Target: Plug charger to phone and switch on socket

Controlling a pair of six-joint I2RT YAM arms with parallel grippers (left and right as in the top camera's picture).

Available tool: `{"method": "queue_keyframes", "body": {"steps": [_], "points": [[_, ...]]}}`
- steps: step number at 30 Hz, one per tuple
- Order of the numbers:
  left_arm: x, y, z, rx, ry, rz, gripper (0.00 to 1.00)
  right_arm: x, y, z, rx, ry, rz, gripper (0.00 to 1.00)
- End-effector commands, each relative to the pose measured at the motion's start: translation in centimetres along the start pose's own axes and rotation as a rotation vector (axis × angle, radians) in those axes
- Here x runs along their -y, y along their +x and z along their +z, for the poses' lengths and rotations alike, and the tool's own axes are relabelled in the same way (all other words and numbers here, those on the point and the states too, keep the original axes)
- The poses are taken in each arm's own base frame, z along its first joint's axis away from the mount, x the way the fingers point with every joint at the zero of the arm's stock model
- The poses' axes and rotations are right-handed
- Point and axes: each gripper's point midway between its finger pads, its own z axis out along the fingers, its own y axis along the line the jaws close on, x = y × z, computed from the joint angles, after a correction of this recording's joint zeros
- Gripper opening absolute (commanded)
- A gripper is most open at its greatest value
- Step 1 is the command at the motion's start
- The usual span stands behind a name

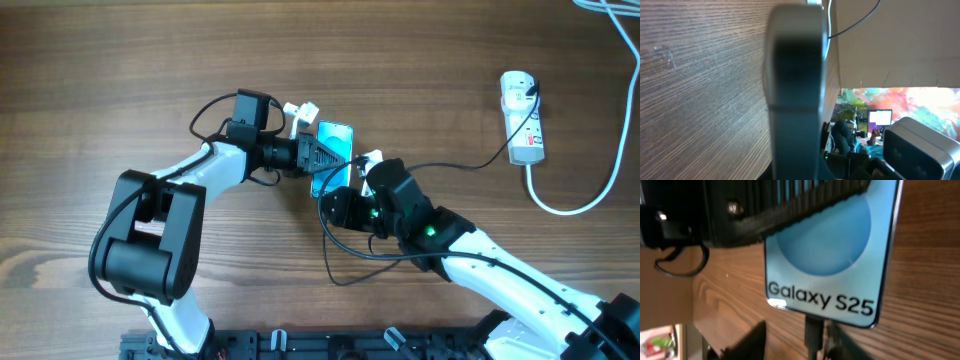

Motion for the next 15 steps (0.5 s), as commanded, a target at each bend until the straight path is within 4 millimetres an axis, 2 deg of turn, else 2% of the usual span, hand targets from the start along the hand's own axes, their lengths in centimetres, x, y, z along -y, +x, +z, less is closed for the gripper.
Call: {"method": "queue_keyframes", "body": {"steps": [1, 4, 5, 7, 10, 12, 14, 15], "points": [[1.2, 2.6, 0.6, -0.085, 0.092, -0.032, 0.04, -0.2, -5.0, -1.1, 0.196, 0.045, -0.017, 0.55], [1.2, 2.6, 0.6, -0.085, 0.092, -0.032, 0.04, -0.3, -4.5, -1.0, 0.169, 0.038, -0.034, 0.63], [1.2, 2.6, 0.6, -0.085, 0.092, -0.032, 0.04, -0.3, -4.2, -1.0, 0.154, 0.038, -0.054, 0.71], [1.2, 2.6, 0.6, -0.085, 0.092, -0.032, 0.04, 0.4, -3.9, -1.2, 0.137, 0.065, -0.061, 0.77], [1.6, 2.7, 0.6, -0.095, 0.119, -0.026, 0.04, 0.6, -4.3, -2.6, 0.093, 0.017, -0.071, 0.81], [2.9, 2.8, 0.4, -0.112, 0.192, 0.014, 0.04, 0.2, -4.9, -3.9, 0.061, -0.07, -0.087, 0.83], [5.9, 3.6, -0.6, -0.159, 0.375, 0.156, 0.04, -0.6, -5.1, -5.8, -0.01, -0.23, -0.135, 0.91], [6.5, 3.8, -0.9, -0.169, 0.416, 0.186, 0.04, -1.2, -4.8, -6.8, -0.047, -0.318, -0.187, 0.92]]}}
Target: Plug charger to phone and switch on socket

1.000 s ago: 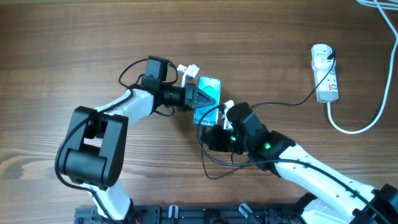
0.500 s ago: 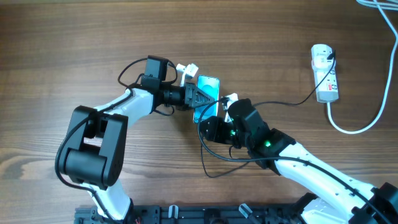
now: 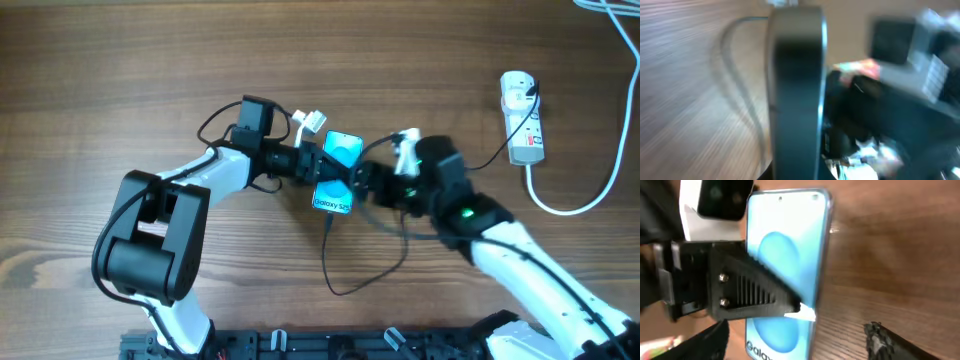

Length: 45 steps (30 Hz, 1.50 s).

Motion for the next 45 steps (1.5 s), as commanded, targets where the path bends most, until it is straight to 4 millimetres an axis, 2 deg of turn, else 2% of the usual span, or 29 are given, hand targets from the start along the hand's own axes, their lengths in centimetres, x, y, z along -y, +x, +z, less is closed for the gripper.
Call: {"method": "queue_keyframes", "body": {"steps": [1, 3, 6, 12, 13, 15, 17, 19, 22, 25, 28, 30, 31, 33, 34, 35, 38, 40, 45], "points": [[4.0, 1.4, -0.5, -0.082, 0.234, 0.133, 0.04, -4.5, 0.8, -3.1, -0.131, -0.338, -0.198, 0.94], [4.0, 1.4, -0.4, -0.083, 0.234, 0.134, 0.04, -4.6, 2.2, -3.1, -0.171, -0.375, -0.219, 0.99], [4.1, 1.4, -0.3, -0.086, 0.235, 0.136, 0.04, -2.8, 4.1, -1.5, -0.204, -0.298, -0.197, 1.0], [4.0, 1.4, -0.3, -0.084, 0.232, 0.137, 0.04, -3.0, 6.1, 0.4, -0.282, -0.308, -0.188, 1.0], [4.0, 1.4, -0.3, -0.084, 0.232, 0.138, 0.04, -3.2, 6.2, 0.6, -0.285, -0.314, -0.194, 0.93], [3.8, 1.3, -0.3, -0.08, 0.222, 0.136, 0.04, -3.5, 5.9, 0.7, -0.275, -0.323, -0.193, 0.63], [3.8, 1.3, -0.3, -0.079, 0.218, 0.136, 0.04, -3.8, 5.6, 0.7, -0.257, -0.336, -0.211, 0.42], [3.8, 1.3, -0.3, -0.079, 0.218, 0.136, 0.04, -4.1, 5.3, 0.7, -0.246, -0.344, -0.22, 0.27], [3.8, 1.3, -0.3, -0.079, 0.217, 0.136, 0.06, -4.1, 5.2, 0.7, -0.244, -0.345, -0.21, 0.21], [3.7, 1.3, -0.3, -0.078, 0.214, 0.136, 0.09, -4.2, 5.2, 0.7, -0.244, -0.345, -0.207, 0.11], [3.7, 1.3, -0.3, -0.078, 0.214, 0.136, 0.18, -4.2, 5.1, 0.7, -0.241, -0.347, -0.21, 0.04], [3.7, 1.3, -0.3, -0.078, 0.214, 0.136, 0.25, -4.2, 5.1, 0.7, -0.24, -0.347, -0.211, 0.04], [3.7, 1.3, -0.3, -0.077, 0.214, 0.136, 0.34, -4.2, 5.1, 0.7, -0.241, -0.347, -0.21, 0.04], [3.6, 1.2, -0.2, -0.075, 0.207, 0.132, 0.64, -4.1, 5.2, 0.7, -0.246, -0.345, -0.203, 0.04], [3.4, 1.1, -0.2, -0.07, 0.192, 0.131, 0.96, -4.0, 5.4, 0.7, -0.255, -0.338, -0.19, 0.04], [3.1, 1.0, -0.1, -0.065, 0.178, 0.124, 1.0, -3.8, 5.6, 0.7, -0.264, -0.33, -0.179, 0.04], [2.5, 0.8, 0.0, -0.053, 0.141, 0.112, 1.0, -2.8, 6.1, 0.8, -0.286, -0.284, -0.139, 0.04], [1.5, 0.4, 0.1, -0.03, 0.082, 0.109, 1.0, -0.1, 6.4, 1.3, -0.278, -0.135, -0.071, 0.04], [-0.6, -0.5, 0.2, 0.018, -0.044, 0.106, 1.0, 4.4, 6.6, 1.3, -0.252, 0.103, -0.039, 0.09]]}}
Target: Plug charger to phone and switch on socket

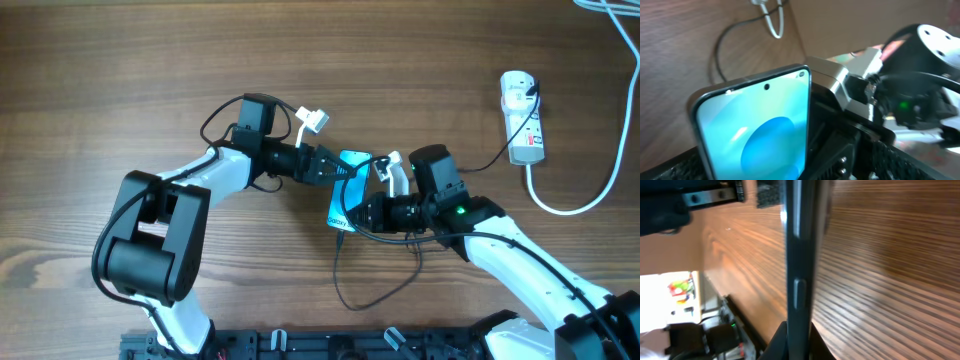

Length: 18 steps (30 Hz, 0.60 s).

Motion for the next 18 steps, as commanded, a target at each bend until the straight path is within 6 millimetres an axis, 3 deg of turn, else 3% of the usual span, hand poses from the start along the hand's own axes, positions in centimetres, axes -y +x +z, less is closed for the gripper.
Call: {"method": "queue_keyframes", "body": {"steps": [1, 4, 8, 10, 18], "points": [[-1.6, -0.5, 0.1, 0.027, -0.093, 0.001, 1.0, 3.3, -0.5, -0.3, 0.049, 0.185, 0.004, 0.09], [-2.5, -0.8, -0.1, 0.044, -0.144, 0.001, 1.0, 5.6, 0.1, -0.1, 0.032, 0.28, 0.037, 0.09], [-2.5, -0.8, -0.1, 0.044, -0.144, 0.001, 1.0, 7.9, 1.0, 1.8, -0.037, 0.313, 0.087, 0.09], [-2.5, -0.8, -0.1, 0.044, -0.144, 0.001, 1.0, 7.8, 1.2, 2.8, -0.063, 0.265, 0.094, 0.09], [-2.5, -0.8, -0.1, 0.044, -0.144, 0.001, 1.0, 7.9, 0.7, 3.3, -0.052, 0.252, 0.103, 0.41]]}}
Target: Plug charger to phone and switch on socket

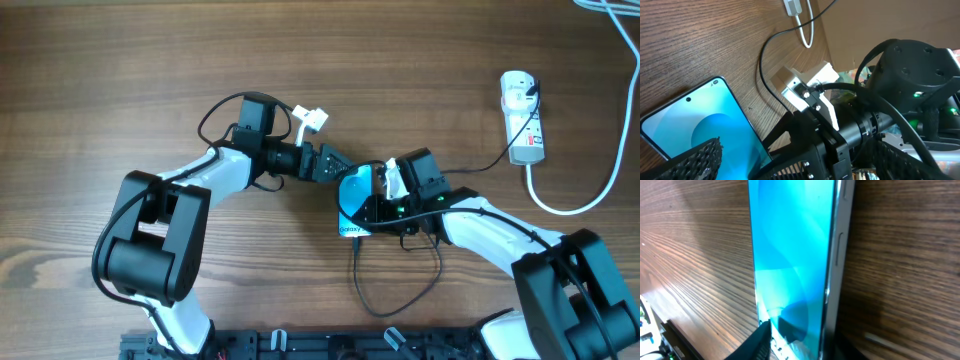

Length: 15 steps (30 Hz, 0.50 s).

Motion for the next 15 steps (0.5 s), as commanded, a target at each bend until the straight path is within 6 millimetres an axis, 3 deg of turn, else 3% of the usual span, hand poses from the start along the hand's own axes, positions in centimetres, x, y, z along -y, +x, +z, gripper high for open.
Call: {"method": "queue_keyframes", "body": {"steps": [1, 9, 15], "points": [[-0.13, -0.08, 0.03, 0.002, -0.006, 0.004, 1.0, 0.85, 0.26, 0.21, -0.002, 0.029, 0.016, 0.45], [-0.13, -0.08, 0.03, 0.002, -0.006, 0.004, 1.0, 0.85, 0.2, 0.05, -0.008, 0.033, 0.024, 0.6], [-0.13, -0.08, 0.03, 0.002, -0.006, 0.004, 1.0, 0.27, -0.36, -0.49, 0.004, 0.03, 0.015, 0.81]]}}
